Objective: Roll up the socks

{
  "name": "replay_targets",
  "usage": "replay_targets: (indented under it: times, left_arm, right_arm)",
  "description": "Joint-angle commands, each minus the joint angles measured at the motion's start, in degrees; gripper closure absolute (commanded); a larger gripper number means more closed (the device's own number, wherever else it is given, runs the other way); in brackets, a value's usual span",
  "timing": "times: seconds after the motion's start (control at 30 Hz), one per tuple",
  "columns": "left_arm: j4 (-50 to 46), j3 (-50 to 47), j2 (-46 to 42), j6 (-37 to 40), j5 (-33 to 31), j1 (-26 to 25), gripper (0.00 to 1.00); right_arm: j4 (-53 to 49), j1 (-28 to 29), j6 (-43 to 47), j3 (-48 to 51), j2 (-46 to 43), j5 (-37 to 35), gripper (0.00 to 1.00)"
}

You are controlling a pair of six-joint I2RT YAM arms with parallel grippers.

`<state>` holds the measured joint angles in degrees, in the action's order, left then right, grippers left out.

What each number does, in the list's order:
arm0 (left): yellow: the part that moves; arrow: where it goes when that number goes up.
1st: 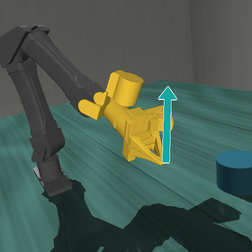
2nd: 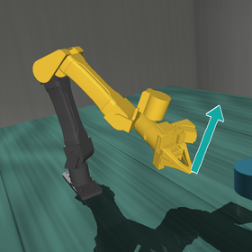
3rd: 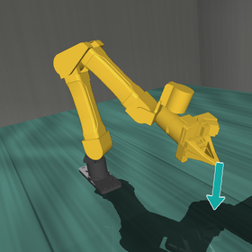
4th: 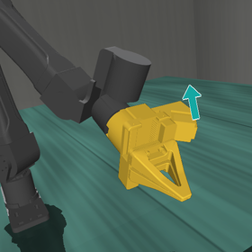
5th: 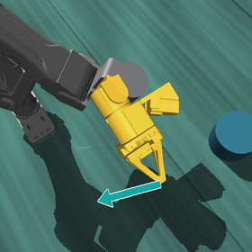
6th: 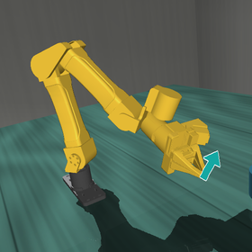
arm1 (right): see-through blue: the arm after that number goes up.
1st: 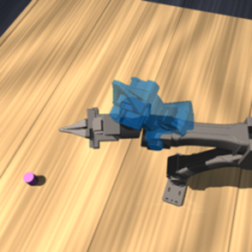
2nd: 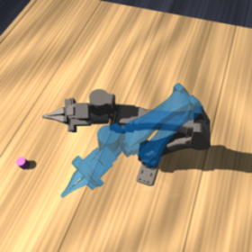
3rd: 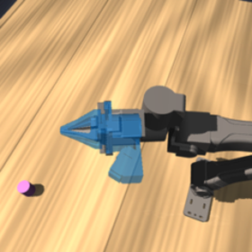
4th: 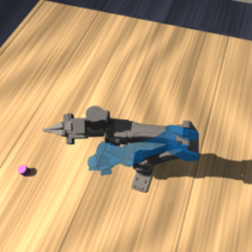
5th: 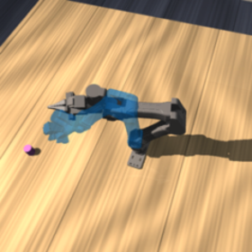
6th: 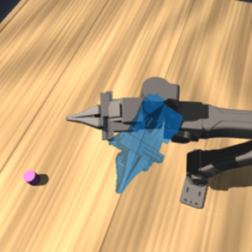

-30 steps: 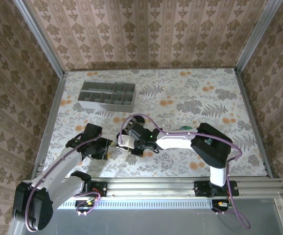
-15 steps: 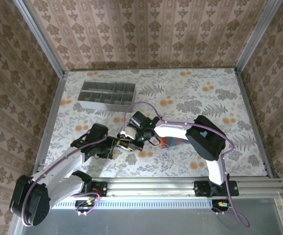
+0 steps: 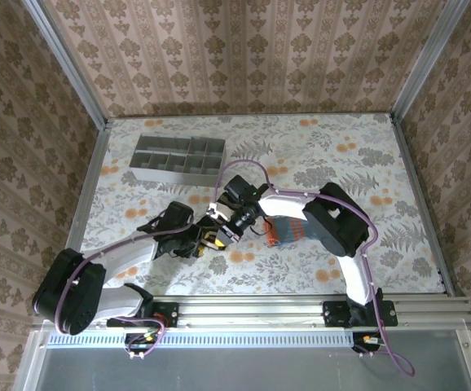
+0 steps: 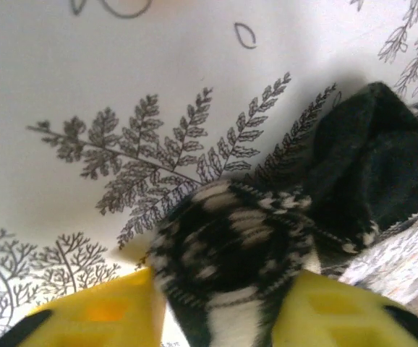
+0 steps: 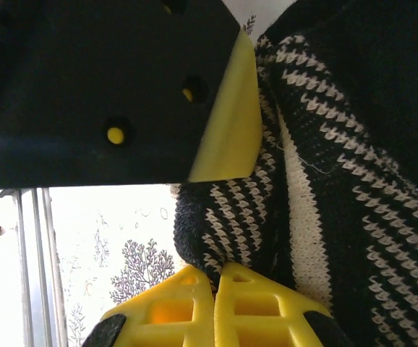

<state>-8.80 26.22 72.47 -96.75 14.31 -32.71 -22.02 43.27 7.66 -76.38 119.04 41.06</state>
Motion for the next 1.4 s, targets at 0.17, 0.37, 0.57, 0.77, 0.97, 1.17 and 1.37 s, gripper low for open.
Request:
replay_targets:
  times: [0.17, 0.37, 0.57, 0.77, 0.97, 1.17, 1.37]
  left_arm:
    - [-15.33, -2.08, 4.41, -3.17, 1.24, -1.57, 1.0]
    - [-21.5, -3.35, 0.23, -3.65, 2.77, 1.47, 1.0]
    - [-21.41, -2.19, 5.78, 0.89, 5.62, 5.18, 1.0]
    - [-20.51, -0.45, 9.86, 2.59, 5.82, 5.32, 1.0]
    - [-20.42, -0.54, 9.52, 2.75, 5.73, 5.31, 1.0]
    - [-20.25, -0.38, 8.92, 2.84, 5.87, 5.43, 1.0]
    - [-20.29, 0.54, 5.66, 3.48, 6.13, 6.18, 0.92]
  right_arm:
    - [11.72, 2.7, 3.02, 14.54, -12.23, -16.68, 0.76]
    - [24.84, 14.8, 22.14, 26.21, -27.63, -45.06, 0.47]
    - [26.49, 21.04, 30.45, 25.17, -23.16, -51.01, 0.44]
    - [27.59, 23.26, 31.1, 20.34, -16.41, -55.08, 0.46]
    - [26.56, 23.11, 31.11, 16.34, -11.88, -57.94, 0.57]
    - [22.53, 21.88, 27.18, 14.94, -8.16, -59.7, 0.74]
    - [18.54, 20.69, 23.49, 15.17, -7.64, -55.96, 0.99]
